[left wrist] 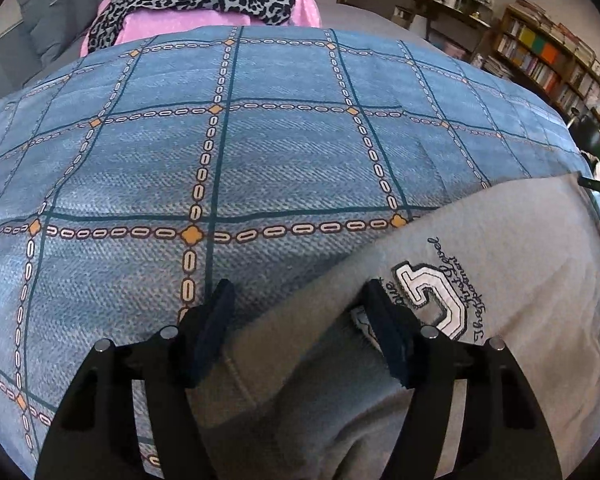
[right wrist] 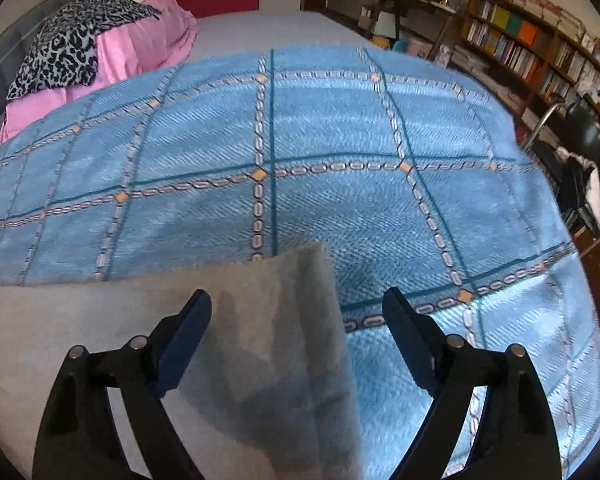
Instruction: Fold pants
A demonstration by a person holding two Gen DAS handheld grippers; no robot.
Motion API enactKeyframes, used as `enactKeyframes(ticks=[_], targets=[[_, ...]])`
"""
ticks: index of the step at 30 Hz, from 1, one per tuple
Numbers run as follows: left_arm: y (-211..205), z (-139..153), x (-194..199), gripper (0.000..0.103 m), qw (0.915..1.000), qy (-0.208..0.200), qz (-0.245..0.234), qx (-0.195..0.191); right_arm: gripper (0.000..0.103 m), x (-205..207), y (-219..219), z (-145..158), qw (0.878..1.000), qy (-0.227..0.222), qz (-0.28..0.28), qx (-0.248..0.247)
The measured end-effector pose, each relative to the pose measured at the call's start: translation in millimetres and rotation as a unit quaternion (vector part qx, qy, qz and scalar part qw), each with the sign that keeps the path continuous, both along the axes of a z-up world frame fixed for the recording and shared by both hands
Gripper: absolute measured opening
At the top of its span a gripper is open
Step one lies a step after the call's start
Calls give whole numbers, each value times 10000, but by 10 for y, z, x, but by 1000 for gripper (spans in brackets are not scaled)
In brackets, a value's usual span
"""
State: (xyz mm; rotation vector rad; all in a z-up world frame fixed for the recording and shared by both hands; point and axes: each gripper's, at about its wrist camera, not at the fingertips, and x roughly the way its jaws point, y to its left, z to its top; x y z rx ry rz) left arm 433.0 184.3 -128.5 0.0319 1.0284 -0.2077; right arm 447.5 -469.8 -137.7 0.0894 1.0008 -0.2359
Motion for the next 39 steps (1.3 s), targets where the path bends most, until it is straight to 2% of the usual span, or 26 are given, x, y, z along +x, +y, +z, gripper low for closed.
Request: enactKeyframes(ticks=[1,3,4,5,6,9,12,17,20,26,31,39], targets=[[-2,-5,-6,71,10000,-9,-19,5,85,9,-44,-37,9999,35,-1,105],[3,-19,7,74,10000,-6,-25,-13,74,31,-100,-110,9994,54,45,338],[3,-22,14,74,10000,-1,-24,-18,72,27,-107,-126,9992,35,60,402],[-5,-20,19,74,10000,5,-27,-3,63,24,-111,-131,9990,12,77,432],[-7,-19,25,74,10000,14,-27,10,46,17,-96,-129,9991,2,113,421],[14,-2,45,74,10000,56,25,-58,19,-3,-27,-89,9999,39,48,103],[38,19,42,63,9999,54,124,-19,11,-70,20,-10,10000,-43,38,27],[93,104,-64,26,9998,75,194,22,10,-267,60,251,9993,-360,-3,-77],[76,186,-168,14,9998,-5,106,142,9,-448,103,463,9980,-597,-13,-229],[41,327,-329,12,9996,-121,69,235,9,-805,150,900,9936,-1048,-51,-425],[44,563,-548,11,9991,-376,94,192,9,-1122,214,1183,9885,-1366,-113,-631],[-2,1004,-1301,9,9964,-802,-51,257,9,-1807,283,1484,9812,-1748,-333,-752]])
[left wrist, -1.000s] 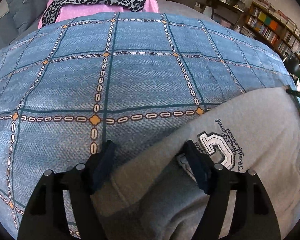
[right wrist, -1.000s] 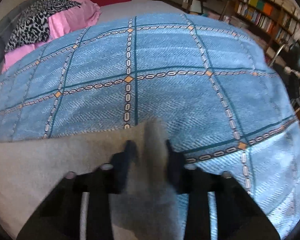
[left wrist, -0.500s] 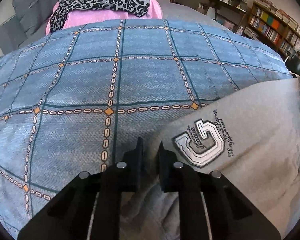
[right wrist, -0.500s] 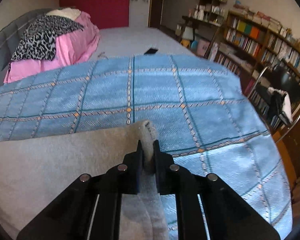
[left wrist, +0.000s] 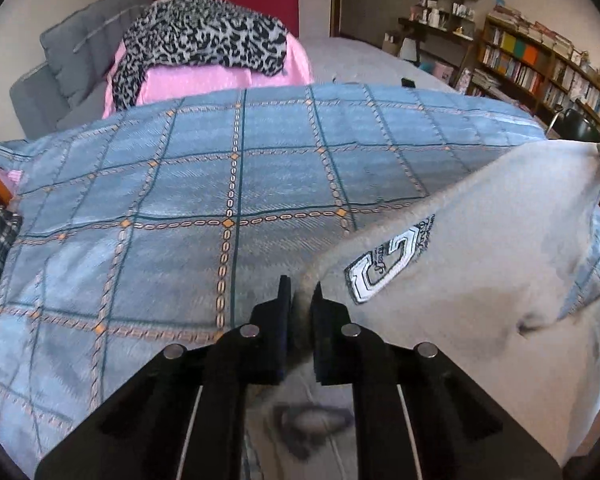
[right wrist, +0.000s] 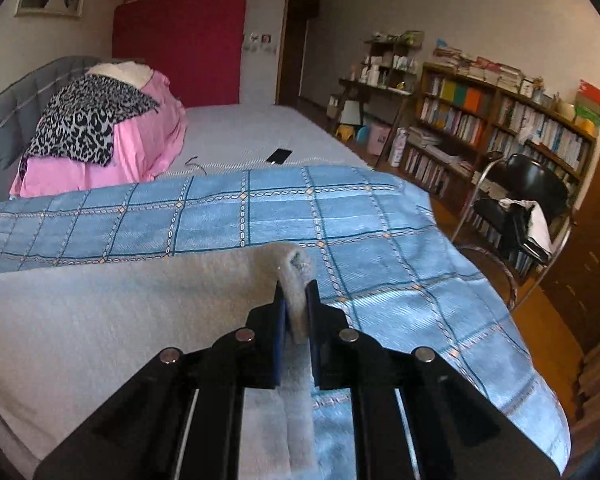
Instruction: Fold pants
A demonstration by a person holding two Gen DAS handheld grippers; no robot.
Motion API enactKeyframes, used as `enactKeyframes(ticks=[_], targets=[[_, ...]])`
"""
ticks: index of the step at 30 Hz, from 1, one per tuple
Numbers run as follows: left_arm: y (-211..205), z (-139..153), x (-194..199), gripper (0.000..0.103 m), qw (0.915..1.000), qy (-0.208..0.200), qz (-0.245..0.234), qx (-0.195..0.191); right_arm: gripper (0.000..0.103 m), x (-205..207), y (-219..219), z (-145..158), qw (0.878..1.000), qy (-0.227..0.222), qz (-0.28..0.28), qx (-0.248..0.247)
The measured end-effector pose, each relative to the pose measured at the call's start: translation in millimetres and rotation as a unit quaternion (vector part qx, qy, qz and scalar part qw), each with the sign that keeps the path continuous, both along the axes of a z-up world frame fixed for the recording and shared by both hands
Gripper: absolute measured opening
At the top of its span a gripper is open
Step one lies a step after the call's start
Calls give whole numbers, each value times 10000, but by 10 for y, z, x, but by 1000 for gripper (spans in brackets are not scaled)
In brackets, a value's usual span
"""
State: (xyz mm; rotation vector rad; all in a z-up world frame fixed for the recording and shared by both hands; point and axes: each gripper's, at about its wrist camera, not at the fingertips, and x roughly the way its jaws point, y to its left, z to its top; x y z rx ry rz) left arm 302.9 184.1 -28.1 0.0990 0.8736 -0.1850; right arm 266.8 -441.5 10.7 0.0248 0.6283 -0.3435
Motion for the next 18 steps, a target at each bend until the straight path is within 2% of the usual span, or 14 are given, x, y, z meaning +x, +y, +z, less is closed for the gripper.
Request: enactKeyframes(ticks=[10,14,18], targets=[[37,562,-1255,6,9983,-558,-151,5,9,-1186,-16,246,9993,-332,-152,28],[61,651,-1741,6,9976,-661,-202,-45,9,-1658,-55,215,9989,-371,-247,139],[32,605,-2148,5,9977,-617,-275,-67,9,-2241,18,100,9983,-433,-359,148]])
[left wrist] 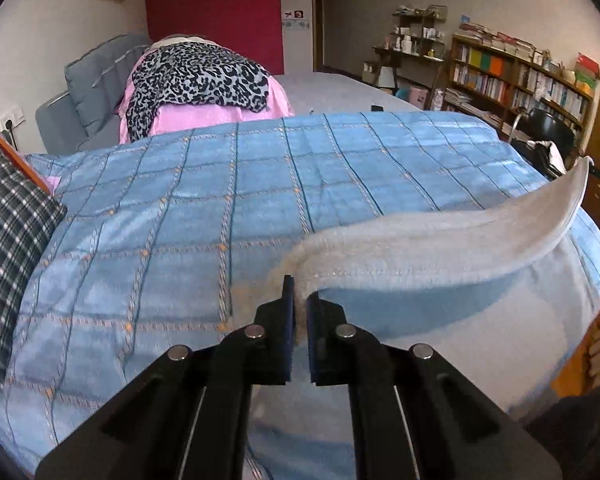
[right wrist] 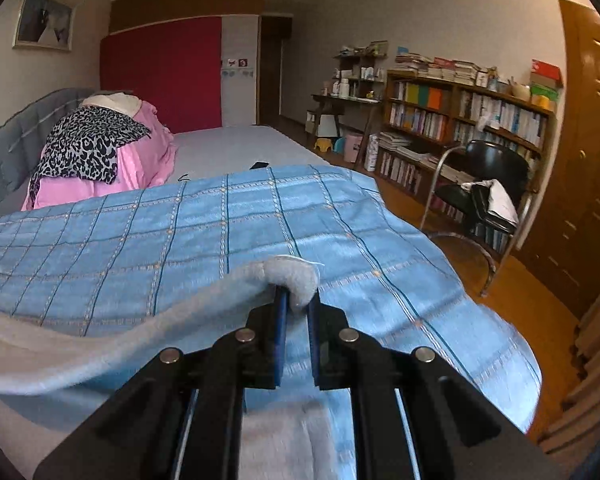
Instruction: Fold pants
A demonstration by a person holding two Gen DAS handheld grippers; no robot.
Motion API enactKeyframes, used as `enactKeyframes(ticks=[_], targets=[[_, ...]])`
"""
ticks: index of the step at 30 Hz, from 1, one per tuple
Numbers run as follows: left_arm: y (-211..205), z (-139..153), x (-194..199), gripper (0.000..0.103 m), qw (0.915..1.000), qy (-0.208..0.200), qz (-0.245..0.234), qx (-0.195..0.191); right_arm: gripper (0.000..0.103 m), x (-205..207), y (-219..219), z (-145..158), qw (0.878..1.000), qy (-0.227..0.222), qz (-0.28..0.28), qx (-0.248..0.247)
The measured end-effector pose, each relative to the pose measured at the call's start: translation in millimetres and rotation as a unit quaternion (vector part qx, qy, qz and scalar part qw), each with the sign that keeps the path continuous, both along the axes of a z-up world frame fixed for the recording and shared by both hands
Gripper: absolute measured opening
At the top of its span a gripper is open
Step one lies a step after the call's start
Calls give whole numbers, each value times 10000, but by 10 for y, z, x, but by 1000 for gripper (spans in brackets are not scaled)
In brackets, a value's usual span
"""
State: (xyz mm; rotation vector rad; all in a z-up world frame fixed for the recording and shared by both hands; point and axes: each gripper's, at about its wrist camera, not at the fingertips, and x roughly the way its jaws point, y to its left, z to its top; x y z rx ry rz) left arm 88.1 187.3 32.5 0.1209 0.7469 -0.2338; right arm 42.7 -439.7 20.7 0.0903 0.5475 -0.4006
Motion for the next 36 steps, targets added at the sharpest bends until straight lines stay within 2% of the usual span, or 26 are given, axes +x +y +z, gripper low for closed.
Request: enactKeyframes(ticks=[5,8,13,20,25,29,31,33,36], targets=[[-22,-126,-460,5,10000,88,-17,-28,9,-624,82,-153,9996,-51,-295,2],[2,-165,-631,5,9999,135,11,-73,9,-928,73,-268,9986,-81,-470,208],[-68,-333,-784,5,9994,291,-153,87,9,-1257,72,-670,9960,226,-644,582],[-178,-688,-882,5,9960,529,-421,592,9,-1496,74,-1242,9897,822,-787,870],[-223,-793,-883,6,9933,558,-544,854,9,-1622,21,-1351,9866,931,-918,972],[-225,-837,-886,8,9929,594,-541,878,10,-1649,-7,-1396,9841,1003,-711,1280],[-202,-875,-872,15,9933,633,-449,852,20,-1665,-25,-1443,9789,981,-591,1690],[-180,-898,-861,19,9940,641,-368,801,60,-1692,-30,-1473,9732,849,-528,2071],[-158,-908,-850,25,9943,624,-310,808,63,-1700,-28,-1534,9605,615,-315,2697]])
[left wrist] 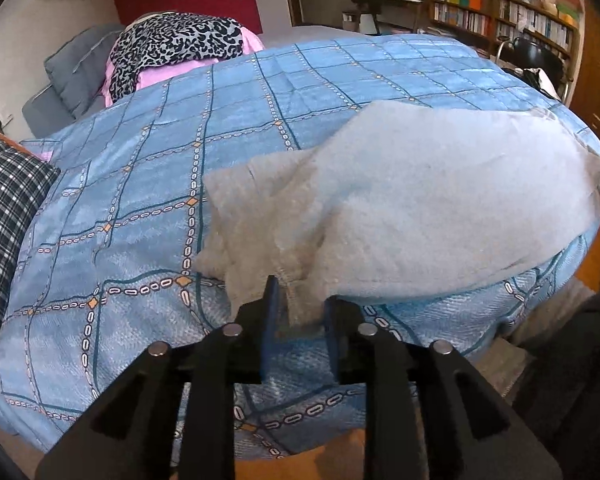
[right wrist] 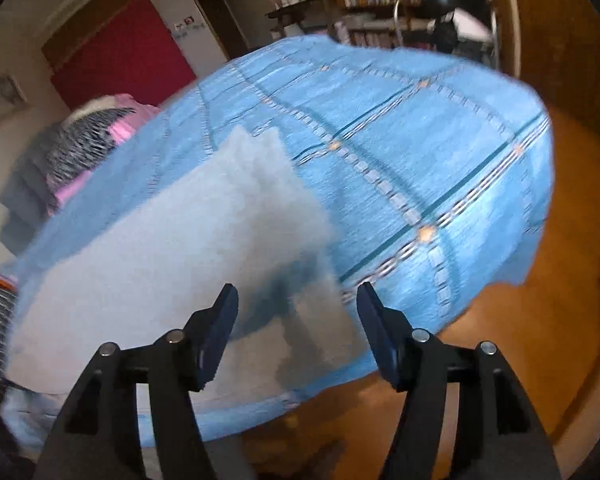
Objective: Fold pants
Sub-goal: 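Lower the folded half onto the sweatpants and open both grippers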
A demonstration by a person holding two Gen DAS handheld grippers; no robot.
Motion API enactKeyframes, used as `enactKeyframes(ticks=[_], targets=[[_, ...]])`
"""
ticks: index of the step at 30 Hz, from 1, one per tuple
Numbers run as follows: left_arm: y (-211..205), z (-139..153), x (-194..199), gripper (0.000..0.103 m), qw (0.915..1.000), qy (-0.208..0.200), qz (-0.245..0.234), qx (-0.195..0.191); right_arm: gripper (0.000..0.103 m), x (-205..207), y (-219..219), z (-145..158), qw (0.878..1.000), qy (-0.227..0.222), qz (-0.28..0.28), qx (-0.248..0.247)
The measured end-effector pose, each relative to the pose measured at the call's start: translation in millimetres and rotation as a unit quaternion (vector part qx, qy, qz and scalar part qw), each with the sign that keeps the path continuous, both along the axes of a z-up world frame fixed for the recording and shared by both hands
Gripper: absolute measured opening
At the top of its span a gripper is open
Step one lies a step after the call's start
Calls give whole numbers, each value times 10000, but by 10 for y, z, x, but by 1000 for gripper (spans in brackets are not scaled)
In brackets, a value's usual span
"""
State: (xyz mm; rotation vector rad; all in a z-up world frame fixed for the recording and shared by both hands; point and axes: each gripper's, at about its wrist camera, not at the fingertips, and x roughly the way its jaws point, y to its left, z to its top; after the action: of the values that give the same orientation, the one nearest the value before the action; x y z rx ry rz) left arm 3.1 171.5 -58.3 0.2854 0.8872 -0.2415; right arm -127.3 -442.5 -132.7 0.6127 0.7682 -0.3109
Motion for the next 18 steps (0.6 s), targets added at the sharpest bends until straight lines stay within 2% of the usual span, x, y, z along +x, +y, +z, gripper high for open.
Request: enactKeyframes(ticks=[2,8,9,10,11,12,14,15,18], targets=[[16,6,8,31,10000,-31,25,30,63,38,-5,-36,9995,-126,25,289],[-11,24,29,32,9998,-143,23,102,63,242,-229,-264,9908,-441,-351,1228],[-28,18,34,31,9998,-161,18,136,60,279,-257,-304,9893,-450,-428,1323],[-44,6,45,32,9997,-175,17,174,58,308,-263,-314,9891,-427,-470,1329],[-58,-13,60,32,9996,-174,22,221,48,338,-256,-305,9902,-370,-522,1243],[-67,-22,72,32,9995,-173,26,246,32,364,-242,-280,9921,-275,-569,1081],[-77,-38,92,32,9995,-172,41,258,19,378,-235,-228,9939,-256,-549,919],[-74,-40,106,32,9995,-172,60,263,14,386,-211,-158,9949,-306,-494,823],[-73,-33,131,31,9993,-203,107,288,14,395,-97,117,9983,-352,-378,270]])
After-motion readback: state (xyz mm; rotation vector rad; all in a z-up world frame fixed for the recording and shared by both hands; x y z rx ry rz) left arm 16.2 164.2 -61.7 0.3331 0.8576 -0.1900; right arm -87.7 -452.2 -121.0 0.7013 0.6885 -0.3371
